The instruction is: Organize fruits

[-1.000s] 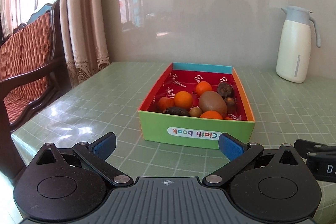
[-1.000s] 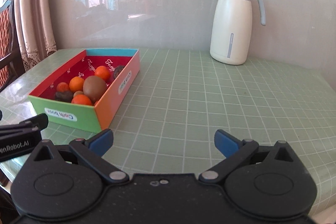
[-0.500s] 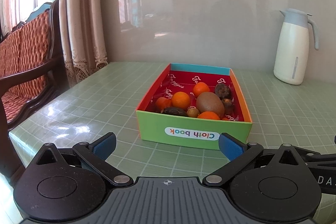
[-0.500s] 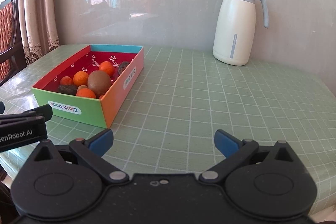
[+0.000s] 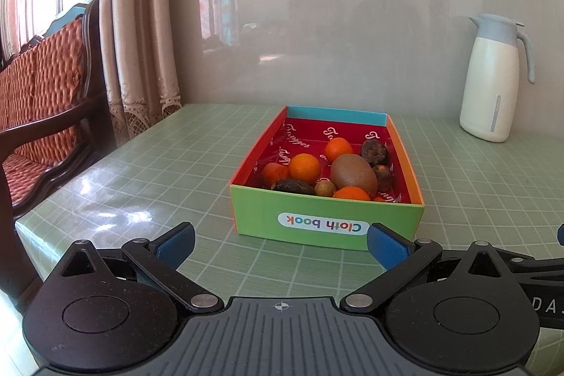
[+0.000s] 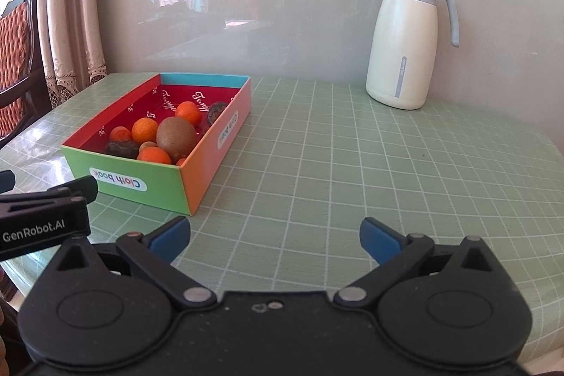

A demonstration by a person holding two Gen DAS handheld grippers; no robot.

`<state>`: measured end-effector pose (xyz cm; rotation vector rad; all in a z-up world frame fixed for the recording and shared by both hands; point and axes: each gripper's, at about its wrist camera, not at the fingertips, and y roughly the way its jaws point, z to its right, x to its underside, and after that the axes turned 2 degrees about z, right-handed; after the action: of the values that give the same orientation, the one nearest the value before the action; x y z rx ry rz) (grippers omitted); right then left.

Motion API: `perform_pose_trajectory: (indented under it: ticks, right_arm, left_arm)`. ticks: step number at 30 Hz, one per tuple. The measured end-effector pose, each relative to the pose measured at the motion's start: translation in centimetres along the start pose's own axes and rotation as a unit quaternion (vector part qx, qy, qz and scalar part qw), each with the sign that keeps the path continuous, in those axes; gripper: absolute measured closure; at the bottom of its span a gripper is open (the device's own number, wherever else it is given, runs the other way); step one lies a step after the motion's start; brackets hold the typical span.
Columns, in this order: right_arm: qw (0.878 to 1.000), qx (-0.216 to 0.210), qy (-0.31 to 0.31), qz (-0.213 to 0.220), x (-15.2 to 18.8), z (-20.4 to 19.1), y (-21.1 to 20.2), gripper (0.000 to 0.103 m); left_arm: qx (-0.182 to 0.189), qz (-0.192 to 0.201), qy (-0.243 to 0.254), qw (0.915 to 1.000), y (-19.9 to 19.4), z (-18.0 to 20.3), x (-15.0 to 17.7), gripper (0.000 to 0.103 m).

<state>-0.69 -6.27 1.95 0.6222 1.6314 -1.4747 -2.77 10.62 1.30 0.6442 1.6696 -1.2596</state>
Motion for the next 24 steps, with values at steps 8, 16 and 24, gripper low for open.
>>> perform_pose_trajectory:
  ticks: [8,16,24]
  right_arm:
    - [1.000,-0.002,-0.001,0.001,-0.12,-0.08,-0.09,0.000]
    - [1.000,-0.004,-0.001,0.000,-0.16,-0.21,-0.11,0.000]
    - [1.000,-0.006,-0.003,0.000,-0.12,-0.35,-0.08,0.000]
  left_arm:
    - [0.000,0.000,0.001,1.0000,-0.03,0.01,0.01,0.000]
    - [0.002,0.001,0.002,1.0000,-0.07,0.12,0.01,0.000]
    - [0.001,0.002,-0.002,1.0000,-0.10,0.02,-0.02,0.000]
